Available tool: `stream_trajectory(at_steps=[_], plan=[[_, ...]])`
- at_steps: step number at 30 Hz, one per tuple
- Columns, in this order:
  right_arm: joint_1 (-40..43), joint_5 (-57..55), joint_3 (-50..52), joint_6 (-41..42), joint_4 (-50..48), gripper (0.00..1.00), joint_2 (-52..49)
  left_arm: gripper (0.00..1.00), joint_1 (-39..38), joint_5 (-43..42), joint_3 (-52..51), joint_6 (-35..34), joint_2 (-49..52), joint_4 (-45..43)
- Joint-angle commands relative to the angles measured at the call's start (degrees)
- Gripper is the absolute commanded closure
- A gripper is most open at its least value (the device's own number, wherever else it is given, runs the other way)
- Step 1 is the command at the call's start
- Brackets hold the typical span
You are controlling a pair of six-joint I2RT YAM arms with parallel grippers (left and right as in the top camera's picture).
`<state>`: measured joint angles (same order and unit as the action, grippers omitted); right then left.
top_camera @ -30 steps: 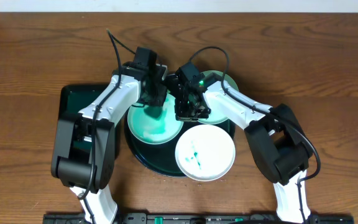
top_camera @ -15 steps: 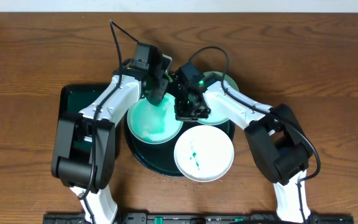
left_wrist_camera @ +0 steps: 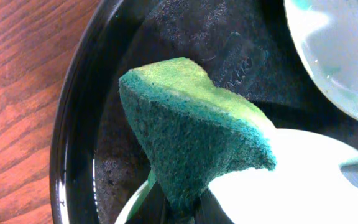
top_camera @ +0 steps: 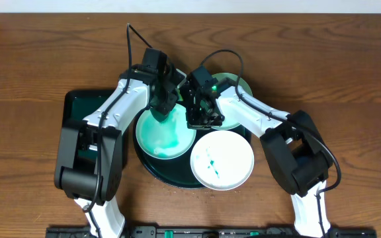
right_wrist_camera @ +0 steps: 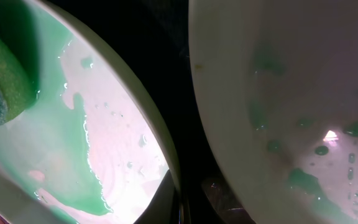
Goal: Clean dirty plates on tray and stack at the side
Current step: 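Scrub the held plate's surface with the sponge in the left gripper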
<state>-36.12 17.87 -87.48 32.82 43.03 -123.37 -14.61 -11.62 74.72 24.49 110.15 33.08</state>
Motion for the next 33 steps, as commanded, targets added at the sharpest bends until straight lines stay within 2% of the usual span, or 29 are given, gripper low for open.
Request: stream_trajectory(at_steps=[1,4,6,7,10,15,20,24,27,31,33], plan=[[-0.28,-0.44,0.68,-0.31,0.07,0.99,-1.46,0.93,0.09,4.72,-0.11,-11.72,0.28,0.46],[-0.28,-0.44,0.68,-0.31,0.07,0.99,-1.46,0.93,0.09,25.55,-0.11,-33.68,0.28,2.43],[-0.28,-0.44,0.68,-0.31,0.07,0.99,-1.46,0.93,0.09,33.42,-0.11,-44.41,0.24,5.88],[-0.28,-0.44,0.68,-0.31,0.04,0.99,-1.46,0.93,0.09,34.40,-0.11,-48.19,0.24,7.54],[-0.28,-0.44,0.68,-0.31,0.00,0.99,-1.46,0.93,-0.15,31.41,-0.11,-53.33,0.24,11.91],[-0.28,-0.44,0.68,-0.31,-0.02,0.99,-1.46,0.93,-0.94,21.86,-0.13,-53.53,0.24,16.52],[-0.28,-0.44,0.68,-0.31,-0.02,0.99,-1.46,0.93,-2.58,8.24,-1.75,-52.81,0.26,17.81],[-0.28,-0.44,0.68,-0.31,-0.02,0.99,-1.46,0.93,-4.59,5.77,-3.54,-52.52,0.33,17.68],[-0.28,-0.44,0.68,-0.31,-0.17,0.99,-1.46,0.93,-6.03,4.11,-3.78,-48.59,0.33,16.57],[-0.28,-0.44,0.68,-0.33,-0.20,0.99,-1.46,0.93,-6.75,-4.79,-3.78,-40.68,0.33,13.92],[-0.28,-0.46,0.68,-0.33,-0.17,0.99,-1.46,0.93,-6.73,-8.13,-3.76,-39.08,0.33,13.29]])
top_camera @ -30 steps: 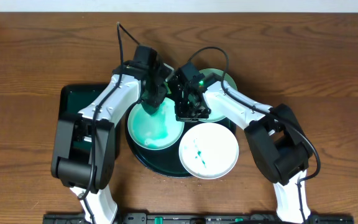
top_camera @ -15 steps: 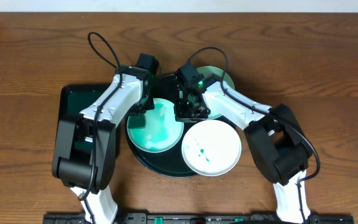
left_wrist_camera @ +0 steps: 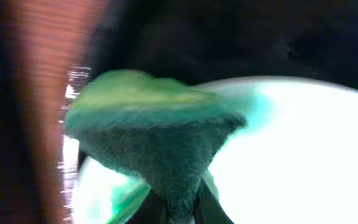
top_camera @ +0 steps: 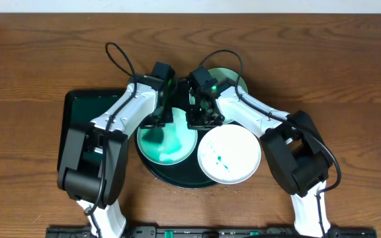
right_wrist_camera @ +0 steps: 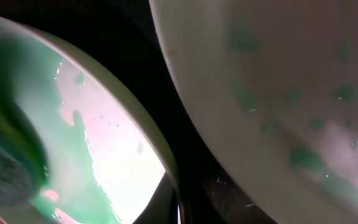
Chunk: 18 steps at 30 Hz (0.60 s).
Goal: Clean dirty plates on tray and stack at the side
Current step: 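Scrub the held plate's surface with the sponge in the left gripper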
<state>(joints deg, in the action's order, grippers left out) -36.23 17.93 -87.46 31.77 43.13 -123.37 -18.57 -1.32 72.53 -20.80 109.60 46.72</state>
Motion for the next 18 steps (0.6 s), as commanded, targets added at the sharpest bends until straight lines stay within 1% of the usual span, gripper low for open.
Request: stream_trajectory(at_steps=[1,7,13,18], plan=[[-0.17,-0.50,0.66,0.72,-0.28,0.99,-1.46,0.93,-2.73,-18.67,-1.57,6.21,0.87,-0.46],[-0.17,-0.50,0.66,0.72,-0.28,0.99,-1.46,0.93,-2.60,-17.53,-1.60,6.14,0.87,-0.46],[-0.17,-0.50,0.66,0.72,-0.26,0.99,-1.46,0.93,-1.66,-6.14,-1.60,4.17,1.31,-1.46],[-0.17,-0.50,0.66,0.72,-0.24,0.99,-1.46,0.93,2.21,-5.84,-1.62,2.01,3.30,-1.09]])
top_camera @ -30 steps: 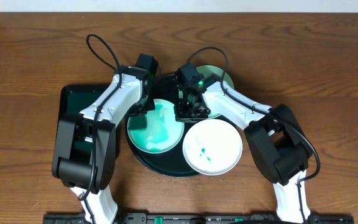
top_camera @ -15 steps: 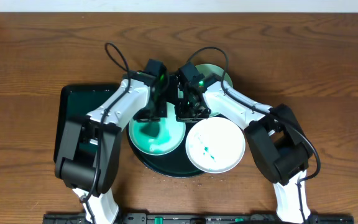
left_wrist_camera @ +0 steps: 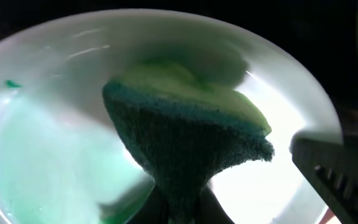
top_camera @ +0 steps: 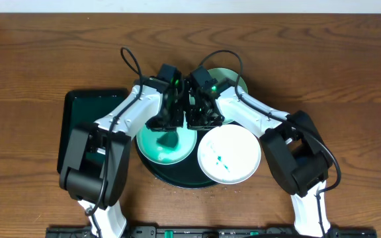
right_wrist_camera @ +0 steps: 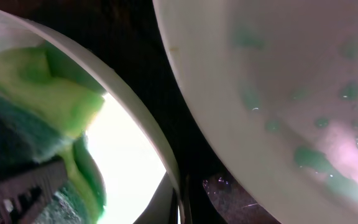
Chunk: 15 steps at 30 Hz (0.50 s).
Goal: Clean dirty plates on tray and stack at the side
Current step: 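Scrub the held plate's surface with the sponge in the left gripper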
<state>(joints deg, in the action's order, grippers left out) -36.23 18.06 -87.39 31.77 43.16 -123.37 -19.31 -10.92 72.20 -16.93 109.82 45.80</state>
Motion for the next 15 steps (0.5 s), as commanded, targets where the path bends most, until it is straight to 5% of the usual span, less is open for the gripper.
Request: stream_trajectory(at_steps=[1,9,15], plan=[[-0.17,-0.63,0.59,0.72,-0.26,0.99,-1.46,0.93,3.87,4.15,-1.29,-2.84,3.48,0.00],[-0.17,-0.63,0.59,0.72,-0.33,0.99,-1.46,0.93,8.66,11.93,-1.27,-14.08,4.24,3.54],[-0.17,-0.63,0.59,0.72,-0.52,0.99,-1.46,0.93,8.24,12.07,-1.20,-14.25,4.09,7.78]])
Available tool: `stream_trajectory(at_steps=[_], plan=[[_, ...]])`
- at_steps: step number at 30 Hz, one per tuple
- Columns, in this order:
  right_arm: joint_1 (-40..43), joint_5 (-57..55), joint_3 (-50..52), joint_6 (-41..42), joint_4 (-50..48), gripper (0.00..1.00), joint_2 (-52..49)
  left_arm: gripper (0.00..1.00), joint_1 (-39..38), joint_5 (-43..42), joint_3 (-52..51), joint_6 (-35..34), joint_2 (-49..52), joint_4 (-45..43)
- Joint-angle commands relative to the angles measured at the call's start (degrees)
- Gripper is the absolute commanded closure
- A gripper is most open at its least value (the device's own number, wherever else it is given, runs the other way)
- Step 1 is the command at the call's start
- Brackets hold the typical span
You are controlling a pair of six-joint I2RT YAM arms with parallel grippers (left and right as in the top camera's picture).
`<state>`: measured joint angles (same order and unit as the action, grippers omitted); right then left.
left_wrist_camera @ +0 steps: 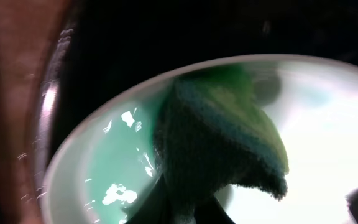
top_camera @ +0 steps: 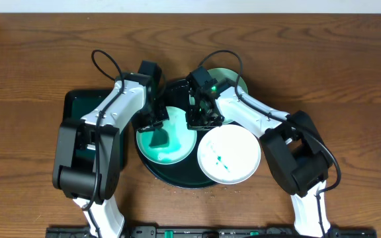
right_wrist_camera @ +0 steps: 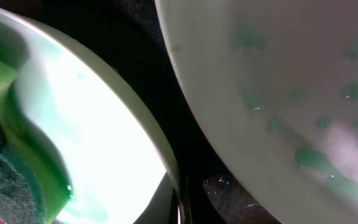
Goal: Clean dirty plates on tray and stack at the side
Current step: 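Scrub the held plate's surface with the sponge in the left gripper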
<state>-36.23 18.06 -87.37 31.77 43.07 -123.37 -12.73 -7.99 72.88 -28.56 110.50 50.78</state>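
A white plate smeared with green liquid [top_camera: 174,147] lies in the round black tray [top_camera: 152,168]. My left gripper [top_camera: 155,121] is shut on a green sponge [left_wrist_camera: 222,137], which presses on the plate's far-left part [left_wrist_camera: 92,180]. My right gripper [top_camera: 201,120] is shut on that plate's right rim [right_wrist_camera: 160,155], one finger on each side. A second white plate with green spots [top_camera: 229,157] rests on the tray's right edge and fills the right of the right wrist view [right_wrist_camera: 278,81]. The sponge [right_wrist_camera: 5,168] shows there at the left.
A dark rectangular tray [top_camera: 78,125] lies to the left of the round one. A pale green plate [top_camera: 235,80] sits behind the right arm. Wood table [top_camera: 349,79] stretches on all sides.
My left gripper with the sponge has moved from the plate's far right, beside my right gripper, to the plate's far left. My right gripper holds the rim as before.
The sponge was first at the smeared plate's far edge. Then it was at the plate's left and the spotted plate lay slightly further right. Then the sponge was at the right by my right gripper, and now at the left again. My right gripper held the rim throughout.
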Motion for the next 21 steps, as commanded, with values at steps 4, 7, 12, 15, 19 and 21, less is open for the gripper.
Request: stream_trajectory(at_steps=[4,7,12,15,19,21], plan=[[-0.20,-0.63,0.57,0.72,-0.44,0.99,-1.46,0.93,1.75,9.53,-0.94,-0.94,2.93,6.91],[-0.20,-0.63,0.57,0.72,-0.44,0.99,-1.46,0.93,1.77,13.00,0.55,-0.90,2.84,10.34],[-0.17,-0.63,0.57,0.72,-0.44,0.99,-1.46,0.93,1.40,12.31,1.14,2.73,2.86,9.60],[-0.17,-0.63,0.57,0.72,-0.44,0.99,-1.46,0.93,0.26,5.66,0.63,7.63,2.86,6.73],[-0.17,-0.63,0.57,0.72,-0.42,0.99,-1.46,0.92,-2.58,-0.90,-1.68,9.64,2.99,0.00],[-0.17,-0.63,0.57,0.72,-0.35,0.99,-1.46,0.93,-4.09,-2.58,-2.78,9.62,3.02,-3.15]])
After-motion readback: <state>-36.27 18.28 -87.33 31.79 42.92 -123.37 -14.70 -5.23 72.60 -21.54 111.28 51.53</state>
